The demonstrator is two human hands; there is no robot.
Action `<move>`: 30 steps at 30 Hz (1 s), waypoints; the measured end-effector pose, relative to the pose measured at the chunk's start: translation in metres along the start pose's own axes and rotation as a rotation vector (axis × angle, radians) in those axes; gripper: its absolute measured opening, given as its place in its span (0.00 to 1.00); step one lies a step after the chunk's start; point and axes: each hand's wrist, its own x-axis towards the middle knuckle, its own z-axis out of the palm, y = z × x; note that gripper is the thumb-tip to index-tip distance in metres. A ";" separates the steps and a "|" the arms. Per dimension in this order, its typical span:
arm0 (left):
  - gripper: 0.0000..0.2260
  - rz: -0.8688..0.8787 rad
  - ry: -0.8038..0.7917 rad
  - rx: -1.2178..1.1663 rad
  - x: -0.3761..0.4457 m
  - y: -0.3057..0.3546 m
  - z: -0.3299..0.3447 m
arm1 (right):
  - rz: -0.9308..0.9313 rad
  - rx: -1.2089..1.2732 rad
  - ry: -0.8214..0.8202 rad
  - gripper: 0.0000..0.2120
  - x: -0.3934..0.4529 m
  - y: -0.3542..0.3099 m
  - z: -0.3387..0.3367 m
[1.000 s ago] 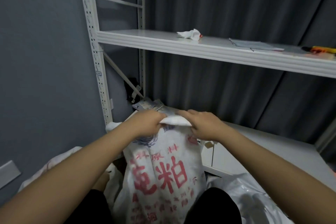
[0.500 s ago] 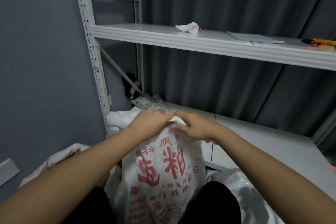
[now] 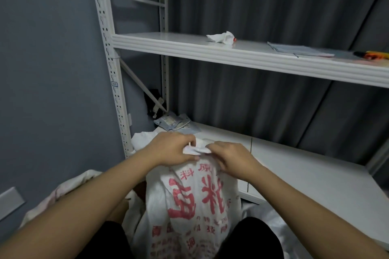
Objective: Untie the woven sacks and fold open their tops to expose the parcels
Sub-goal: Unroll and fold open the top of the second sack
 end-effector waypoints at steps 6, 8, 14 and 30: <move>0.26 -0.018 -0.497 -0.459 0.003 0.004 -0.007 | -0.100 -0.113 0.074 0.16 -0.005 0.009 0.007; 0.21 -0.031 -0.500 -0.483 0.003 0.005 -0.009 | -0.126 -0.161 0.089 0.18 -0.006 0.010 0.007; 0.09 0.088 0.029 0.328 -0.001 0.018 0.005 | 0.273 0.595 -0.205 0.15 0.002 -0.004 -0.004; 0.33 0.109 0.010 -0.184 -0.026 -0.009 0.019 | 0.275 0.490 -0.019 0.09 -0.017 -0.023 0.014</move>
